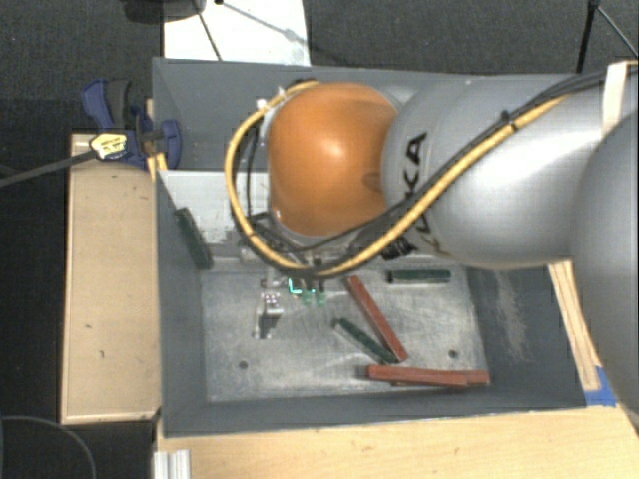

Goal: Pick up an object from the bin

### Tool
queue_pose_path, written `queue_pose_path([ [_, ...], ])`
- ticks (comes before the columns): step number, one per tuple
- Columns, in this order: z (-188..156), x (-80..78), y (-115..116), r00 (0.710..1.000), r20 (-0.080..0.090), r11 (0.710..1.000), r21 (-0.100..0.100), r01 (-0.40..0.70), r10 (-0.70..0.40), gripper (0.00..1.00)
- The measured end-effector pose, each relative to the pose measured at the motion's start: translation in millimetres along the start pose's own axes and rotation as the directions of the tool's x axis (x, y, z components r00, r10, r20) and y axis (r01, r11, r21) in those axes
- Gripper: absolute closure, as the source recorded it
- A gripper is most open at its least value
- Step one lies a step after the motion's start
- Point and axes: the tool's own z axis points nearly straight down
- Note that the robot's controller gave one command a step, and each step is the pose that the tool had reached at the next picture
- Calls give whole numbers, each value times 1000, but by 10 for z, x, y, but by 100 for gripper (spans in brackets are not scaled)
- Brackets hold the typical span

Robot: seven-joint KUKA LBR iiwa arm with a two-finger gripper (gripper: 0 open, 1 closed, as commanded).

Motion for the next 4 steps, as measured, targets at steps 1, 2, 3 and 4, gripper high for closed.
queue_pose_path([
  [1, -39, -20, -10, 1000, 7, 1000, -1, -4, 4, 0],
  [2, -124, -311, -390, 999, 6, 999, -4, -32, 32, 0],
  [3, 31, -479, -690, 999, 12, 999, 2, 36, -36, 0],
  [4, 614, -211, -836, 983, 12, 983, 0, 182, -182, 0],
])
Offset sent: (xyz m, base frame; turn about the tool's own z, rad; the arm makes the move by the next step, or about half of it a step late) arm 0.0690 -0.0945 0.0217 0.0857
